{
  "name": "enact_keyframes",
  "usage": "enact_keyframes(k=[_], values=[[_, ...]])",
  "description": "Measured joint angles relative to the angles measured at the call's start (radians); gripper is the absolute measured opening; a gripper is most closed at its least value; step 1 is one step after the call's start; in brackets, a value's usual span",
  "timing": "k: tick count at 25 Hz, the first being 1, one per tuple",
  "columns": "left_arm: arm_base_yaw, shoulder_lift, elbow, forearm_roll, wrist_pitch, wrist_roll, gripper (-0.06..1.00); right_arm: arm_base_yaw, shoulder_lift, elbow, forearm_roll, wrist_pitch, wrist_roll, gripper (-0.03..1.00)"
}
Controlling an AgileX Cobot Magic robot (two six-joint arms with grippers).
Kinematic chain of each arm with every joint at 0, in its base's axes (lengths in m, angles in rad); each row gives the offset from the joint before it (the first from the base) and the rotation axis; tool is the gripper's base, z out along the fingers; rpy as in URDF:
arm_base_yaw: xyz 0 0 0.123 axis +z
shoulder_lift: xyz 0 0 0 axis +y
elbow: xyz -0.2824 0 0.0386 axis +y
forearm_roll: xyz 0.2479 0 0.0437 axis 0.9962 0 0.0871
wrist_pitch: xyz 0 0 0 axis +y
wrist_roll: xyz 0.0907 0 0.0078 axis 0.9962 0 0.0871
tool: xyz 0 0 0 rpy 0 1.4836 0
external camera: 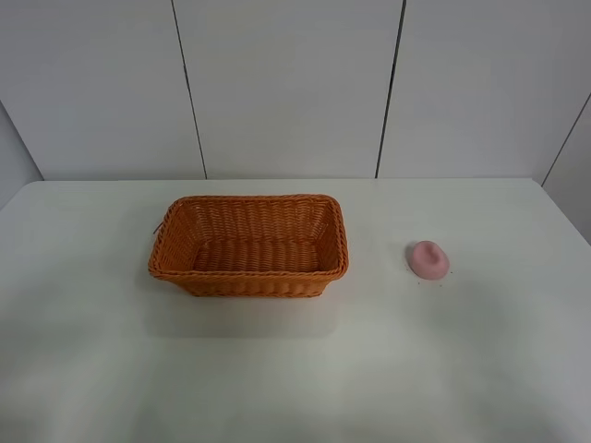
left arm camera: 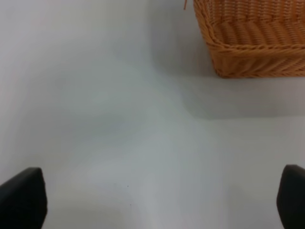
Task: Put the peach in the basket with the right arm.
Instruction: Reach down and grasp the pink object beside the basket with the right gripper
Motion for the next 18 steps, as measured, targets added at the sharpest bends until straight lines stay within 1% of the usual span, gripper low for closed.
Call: enact_keyframes(k=[9, 11, 14, 18], values=[[0.000, 0.000, 0.000, 0.000, 0.000, 0.000, 0.99, 0.000, 0.000, 0.000, 0.009, 0.000, 0.000, 0.70], [0.000, 0.000, 0.000, 0.000, 0.000, 0.000, 0.99, 0.000, 0.030, -0.008, 0.009, 0.000, 0.000, 0.70], [0.000, 0.000, 0.000, 0.000, 0.000, 0.000, 0.99, 0.000, 0.174, -0.045, 0.008, 0.000, 0.000, 0.70], [0.000, 0.000, 0.000, 0.000, 0.000, 0.000, 0.99, 0.000, 0.482, -0.131, 0.008, -0.003, 0.000, 0.70]])
